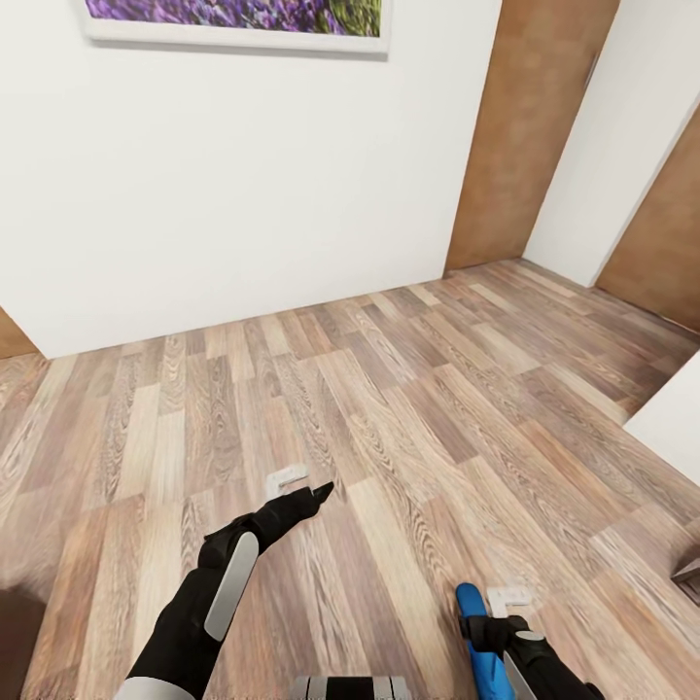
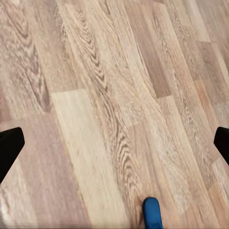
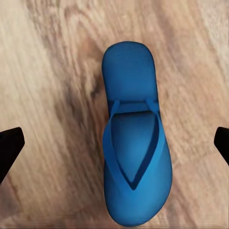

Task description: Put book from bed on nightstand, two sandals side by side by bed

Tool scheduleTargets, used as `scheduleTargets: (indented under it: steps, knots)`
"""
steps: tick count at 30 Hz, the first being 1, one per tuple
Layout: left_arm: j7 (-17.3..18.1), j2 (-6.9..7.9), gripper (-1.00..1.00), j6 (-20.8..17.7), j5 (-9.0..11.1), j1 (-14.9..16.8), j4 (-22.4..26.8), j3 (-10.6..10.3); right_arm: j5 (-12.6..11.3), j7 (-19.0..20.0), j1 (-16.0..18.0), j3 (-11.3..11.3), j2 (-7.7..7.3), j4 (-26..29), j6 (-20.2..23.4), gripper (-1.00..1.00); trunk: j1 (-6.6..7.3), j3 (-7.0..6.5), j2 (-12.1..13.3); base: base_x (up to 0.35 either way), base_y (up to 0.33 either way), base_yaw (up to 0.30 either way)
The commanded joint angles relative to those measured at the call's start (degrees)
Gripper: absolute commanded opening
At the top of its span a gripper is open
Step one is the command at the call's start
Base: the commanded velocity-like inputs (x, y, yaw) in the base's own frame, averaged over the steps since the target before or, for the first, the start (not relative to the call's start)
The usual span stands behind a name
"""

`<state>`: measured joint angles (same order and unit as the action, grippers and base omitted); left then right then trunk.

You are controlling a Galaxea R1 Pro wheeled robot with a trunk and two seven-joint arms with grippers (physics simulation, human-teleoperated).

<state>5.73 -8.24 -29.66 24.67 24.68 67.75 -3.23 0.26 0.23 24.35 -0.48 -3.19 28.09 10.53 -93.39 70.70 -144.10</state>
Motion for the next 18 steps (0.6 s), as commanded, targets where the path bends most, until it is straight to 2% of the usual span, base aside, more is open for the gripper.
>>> scheduleTargets:
  steps: [1, 13, 18]
  knots:
    - [0.07, -0.02, 1.00, -0.31, 0.20, 0.02, 0.04, 0.07, 0.02, 0.03, 0.00, -0.05, 0.01, 0.12, 0.33, 1.00, -0.01, 0.27, -0.03, 0.000, 0.000, 0.000]
    - [0.07, -0.07, 1.00, -0.31, 0.20, 0.02, 0.08, 0.05, 0.00, 0.00, 0.00, -0.05, -0.04, 0.12, 0.31, 1.00, -0.32, 2.93, -0.19, 0.000, 0.000, 0.000]
    - [0.07, -0.08, 1.00, -0.31, 0.20, 0.02, 0.09, -0.66, 0.00, -0.03, 0.00, -0.05, -0.04, 0.12, 0.31, 1.00, -0.45, 4.04, -0.26, 0.000, 0.000, 0.000]
